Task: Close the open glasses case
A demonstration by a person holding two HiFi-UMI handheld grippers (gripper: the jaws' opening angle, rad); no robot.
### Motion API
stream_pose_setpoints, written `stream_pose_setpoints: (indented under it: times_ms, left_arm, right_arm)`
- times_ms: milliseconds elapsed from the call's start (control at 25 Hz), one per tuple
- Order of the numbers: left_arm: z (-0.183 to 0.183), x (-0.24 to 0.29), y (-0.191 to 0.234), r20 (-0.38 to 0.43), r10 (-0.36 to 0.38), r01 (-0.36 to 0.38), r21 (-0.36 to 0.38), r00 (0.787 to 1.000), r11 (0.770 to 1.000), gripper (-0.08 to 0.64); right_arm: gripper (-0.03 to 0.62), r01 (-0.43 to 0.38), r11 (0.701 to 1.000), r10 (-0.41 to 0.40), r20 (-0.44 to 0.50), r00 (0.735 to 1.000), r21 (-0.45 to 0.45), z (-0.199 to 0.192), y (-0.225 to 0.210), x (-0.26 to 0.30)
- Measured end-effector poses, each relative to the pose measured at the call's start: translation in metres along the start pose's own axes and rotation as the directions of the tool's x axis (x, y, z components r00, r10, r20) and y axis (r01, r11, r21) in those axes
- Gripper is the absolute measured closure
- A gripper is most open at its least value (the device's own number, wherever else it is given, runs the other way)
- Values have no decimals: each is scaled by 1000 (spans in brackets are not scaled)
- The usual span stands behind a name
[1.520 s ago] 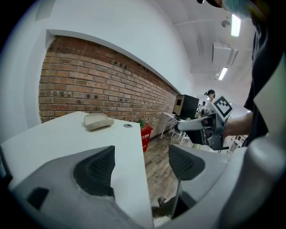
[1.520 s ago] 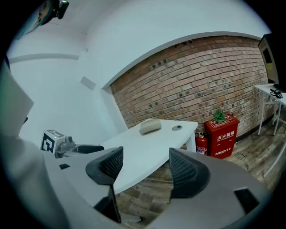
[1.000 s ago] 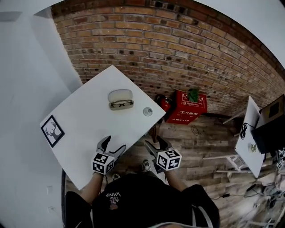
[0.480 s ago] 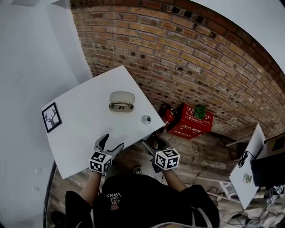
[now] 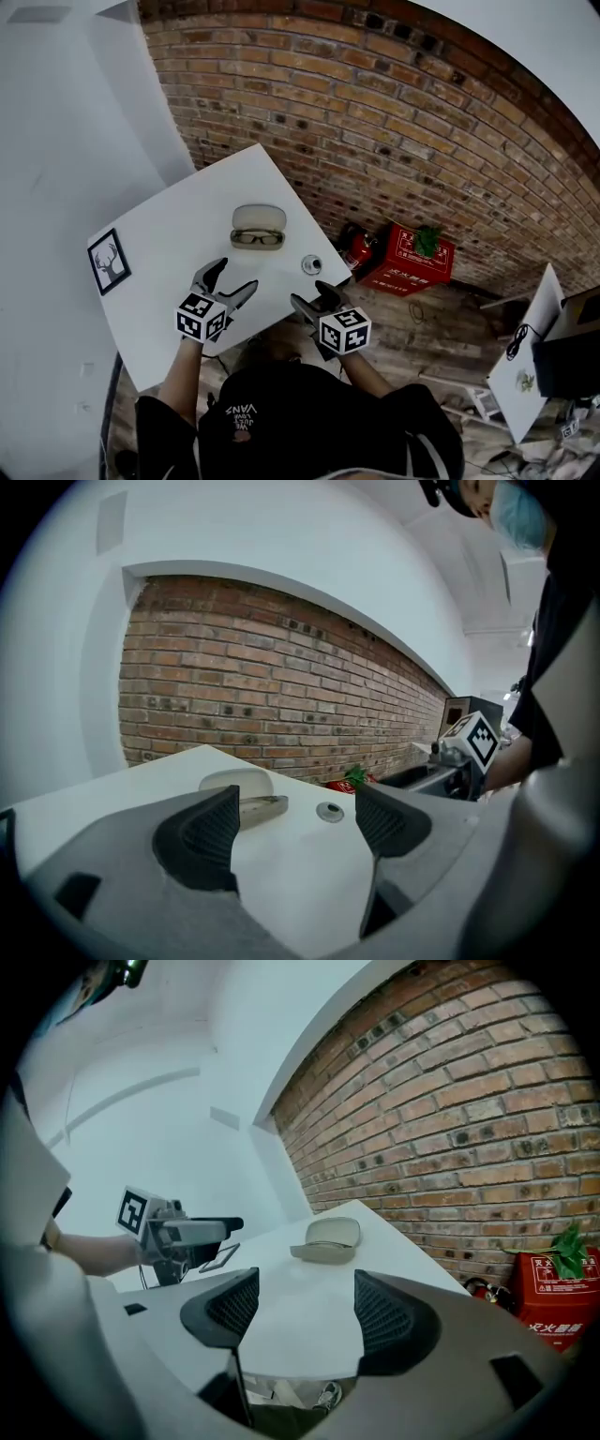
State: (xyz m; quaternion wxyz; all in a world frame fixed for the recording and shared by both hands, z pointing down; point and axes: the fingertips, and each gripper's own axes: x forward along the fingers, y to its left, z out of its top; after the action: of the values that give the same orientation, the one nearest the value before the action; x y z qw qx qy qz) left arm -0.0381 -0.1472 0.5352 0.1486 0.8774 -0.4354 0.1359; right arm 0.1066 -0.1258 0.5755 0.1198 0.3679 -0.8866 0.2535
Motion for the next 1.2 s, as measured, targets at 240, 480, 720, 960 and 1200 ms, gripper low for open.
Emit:
stream_pose_setpoints:
  times_ms: [240,480,720,960,1200]
  left_arm:
    - [37,18,43,-45,-54,57,53,998,997,169]
    - [54,39,81,-114,-107,121,124,988,985,151]
    - [41,72,101,-143,-221,235,90,965,968,113]
    - [11,101,117,-179,-256,266,33,950,963,100]
    - [-4,116,136,-155,-268,268,-21,951,963,89]
  right_arm:
    - [295,-13,1000,13,-7,1000,-8,17,1,45]
    - [296,-23,999,23,-18,1000,-22,34,2,87]
    - [302,-10,1000,9,-35,999,-26,42,-4,125]
    - [311,1,999,-4,-71,997,-42,38,-13,159]
    - [319,16,999,-22,-130,991,-43,25,-21,175]
